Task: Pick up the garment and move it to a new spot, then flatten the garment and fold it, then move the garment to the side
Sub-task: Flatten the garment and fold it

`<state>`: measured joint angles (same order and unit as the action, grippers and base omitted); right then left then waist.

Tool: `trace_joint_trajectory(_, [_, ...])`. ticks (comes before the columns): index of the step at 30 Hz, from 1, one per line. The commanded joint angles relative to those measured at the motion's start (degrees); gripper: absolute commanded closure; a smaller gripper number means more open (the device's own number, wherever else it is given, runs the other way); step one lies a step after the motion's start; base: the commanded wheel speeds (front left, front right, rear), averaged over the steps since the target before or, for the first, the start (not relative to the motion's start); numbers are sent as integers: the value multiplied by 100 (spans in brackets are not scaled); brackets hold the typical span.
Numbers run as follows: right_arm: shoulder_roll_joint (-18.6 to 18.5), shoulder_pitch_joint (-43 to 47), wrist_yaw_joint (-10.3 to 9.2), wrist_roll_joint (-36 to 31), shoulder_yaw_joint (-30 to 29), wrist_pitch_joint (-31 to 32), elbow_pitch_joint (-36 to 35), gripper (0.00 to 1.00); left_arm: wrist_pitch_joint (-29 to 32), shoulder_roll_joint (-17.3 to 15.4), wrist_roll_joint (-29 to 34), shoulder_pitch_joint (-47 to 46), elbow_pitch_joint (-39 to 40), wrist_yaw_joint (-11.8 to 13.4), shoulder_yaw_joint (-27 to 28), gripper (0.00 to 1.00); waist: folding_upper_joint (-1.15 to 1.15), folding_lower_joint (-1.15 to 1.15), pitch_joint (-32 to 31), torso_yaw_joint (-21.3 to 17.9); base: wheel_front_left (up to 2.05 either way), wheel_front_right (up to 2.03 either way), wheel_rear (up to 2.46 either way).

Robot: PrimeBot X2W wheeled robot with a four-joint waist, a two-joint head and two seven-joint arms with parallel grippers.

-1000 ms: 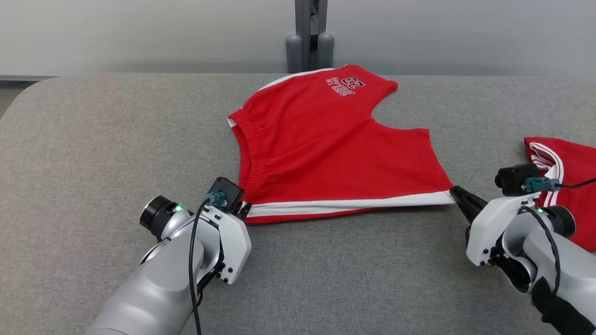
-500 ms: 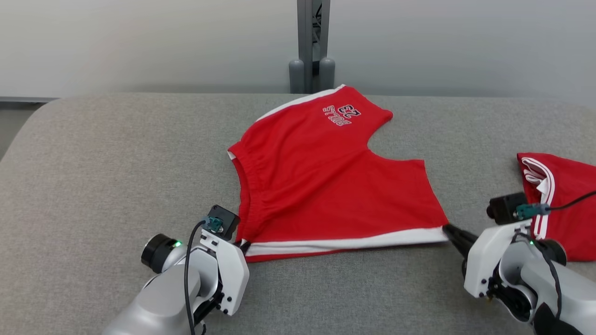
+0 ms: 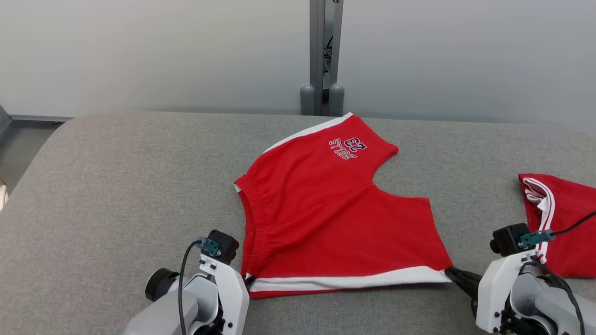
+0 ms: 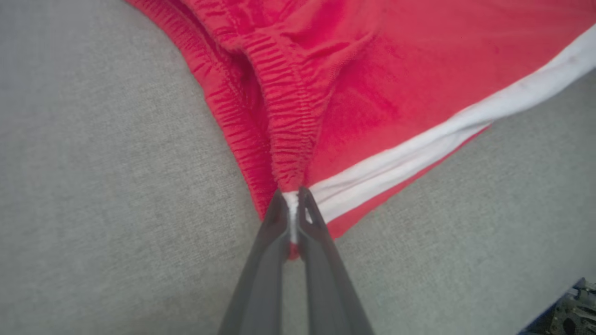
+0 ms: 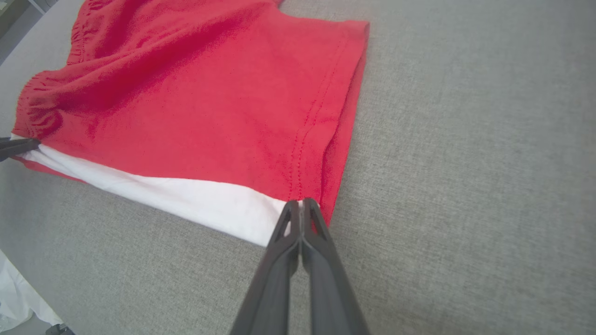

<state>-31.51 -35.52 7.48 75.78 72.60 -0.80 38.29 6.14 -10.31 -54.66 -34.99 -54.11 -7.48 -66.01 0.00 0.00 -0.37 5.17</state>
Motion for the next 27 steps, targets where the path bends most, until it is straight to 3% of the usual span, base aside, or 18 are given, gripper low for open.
trace_joint_trajectory(1, [-148,114,2,78,17,167,-210,100,104,-140,-194,127,182,-1,-37,100,0,0,-49,13,0,0,0])
trace_joint_trajectory(13, [-872,376,2,634,62,1096,-1207,100,759,-889,-721,430,1304,-1,-358,100,0,0,-199,112,0,0,0])
trace_joint_trajectory(22, [-1379,761,2,1416,72,2239,-2034,100,1609,-1623,-1181,735,2530,-1,-512,100,0,0,-340,159,0,0,0])
trace_joint_trajectory(27, [-1606,884,2,1728,31,2513,-2431,100,2000,-1894,-1391,877,3025,37,-547,100,0,0,-363,165,0,0,0])
